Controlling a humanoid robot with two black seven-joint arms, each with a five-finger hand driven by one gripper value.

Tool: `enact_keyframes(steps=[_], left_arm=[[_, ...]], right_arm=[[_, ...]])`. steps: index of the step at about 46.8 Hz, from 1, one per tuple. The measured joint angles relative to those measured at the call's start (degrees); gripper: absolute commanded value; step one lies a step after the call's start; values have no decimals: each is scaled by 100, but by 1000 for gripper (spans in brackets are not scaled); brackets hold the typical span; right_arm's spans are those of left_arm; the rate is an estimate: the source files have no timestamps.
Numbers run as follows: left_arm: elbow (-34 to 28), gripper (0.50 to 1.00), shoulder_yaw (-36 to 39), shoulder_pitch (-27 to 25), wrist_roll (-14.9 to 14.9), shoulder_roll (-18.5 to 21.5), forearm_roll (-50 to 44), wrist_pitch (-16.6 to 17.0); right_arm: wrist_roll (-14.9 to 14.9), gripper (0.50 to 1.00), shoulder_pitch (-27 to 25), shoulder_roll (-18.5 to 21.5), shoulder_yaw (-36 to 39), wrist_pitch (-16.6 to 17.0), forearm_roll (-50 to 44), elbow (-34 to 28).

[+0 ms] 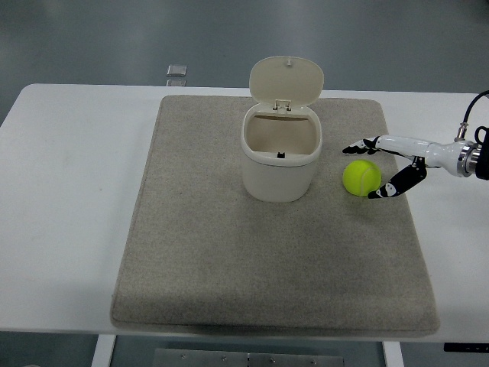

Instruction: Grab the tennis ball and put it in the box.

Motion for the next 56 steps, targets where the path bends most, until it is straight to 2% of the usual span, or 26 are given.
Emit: enact_keyframes(steps=[9, 17, 26, 37, 48, 56], left_arm=[[0, 996, -1, 0, -2, 0, 0, 0], [0, 996, -3, 0, 0, 0, 0, 0], [0, 996, -3, 0, 1, 0, 0, 0], [0, 996, -1, 0, 1, 0, 0, 0], [2, 996, 0, 0, 1, 0, 0, 0], [1, 996, 0, 0, -2, 0, 0, 0]], right_arm=[[0, 866, -9, 58, -71, -136, -33, -41], [0, 862, -26, 94, -210, -294, -133, -49], [0, 795, -37, 103, -218, -305, -133, -51], [-9, 754, -37, 129, -214, -304, -133, -50], [-3, 678, -9, 173, -216, -287, -133, -50], [-1, 570, 15, 173, -215, -258, -133, -41]])
